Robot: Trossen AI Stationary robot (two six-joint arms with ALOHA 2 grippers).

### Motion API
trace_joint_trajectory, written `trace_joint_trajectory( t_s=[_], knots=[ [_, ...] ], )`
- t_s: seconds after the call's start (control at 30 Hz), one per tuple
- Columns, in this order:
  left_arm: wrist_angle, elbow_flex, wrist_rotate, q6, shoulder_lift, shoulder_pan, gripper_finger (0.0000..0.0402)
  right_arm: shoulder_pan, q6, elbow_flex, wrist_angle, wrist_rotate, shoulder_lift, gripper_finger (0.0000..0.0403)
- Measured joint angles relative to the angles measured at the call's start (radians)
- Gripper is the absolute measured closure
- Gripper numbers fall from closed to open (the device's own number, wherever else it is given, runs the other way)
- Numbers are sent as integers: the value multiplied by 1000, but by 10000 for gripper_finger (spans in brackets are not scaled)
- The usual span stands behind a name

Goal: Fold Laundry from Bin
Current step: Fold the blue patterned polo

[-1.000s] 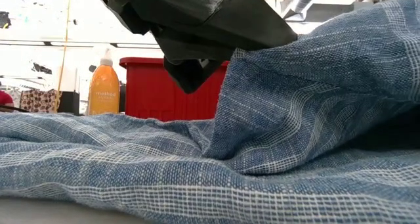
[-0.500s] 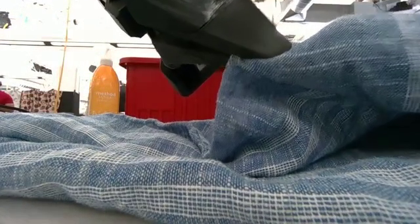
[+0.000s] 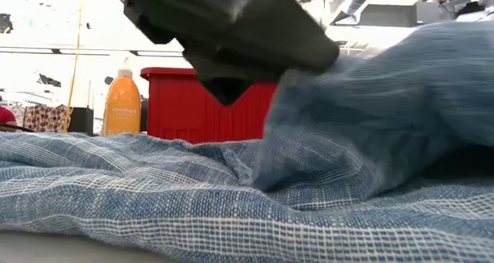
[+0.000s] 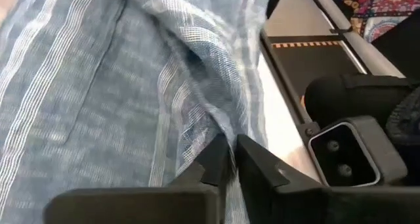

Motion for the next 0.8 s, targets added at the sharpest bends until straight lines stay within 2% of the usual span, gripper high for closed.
trace_joint_trajectory(
  t_s=[0.1, 0.2, 0.33, 0.47, 0.63, 0.73, 0.8],
  knots=[
    [-2, 14, 5, 31, 0, 0, 353, 64, 179, -16, -4, 63, 4, 182],
    [-25, 23, -2, 68, -9, 0, 321, 98, 229, -55, 2, 88, 7, 182],
    [-98, 32, -21, 71, -64, 3, 288, 100, 119, -140, 20, 88, 6, 182],
    [-183, 34, -48, 73, -141, -3, 275, 68, 15, -220, 103, 118, 5, 182],
    [-338, 35, -218, 121, -187, -33, 274, 23, -141, -293, 419, 216, 4, 182],
    [-447, 19, -243, 70, -188, -35, 274, 4, -208, -312, 545, 295, 5, 182],
    [-458, -17, -253, 35, -191, -29, 274, -9, -259, -312, 589, 302, 11, 182]
  ],
)
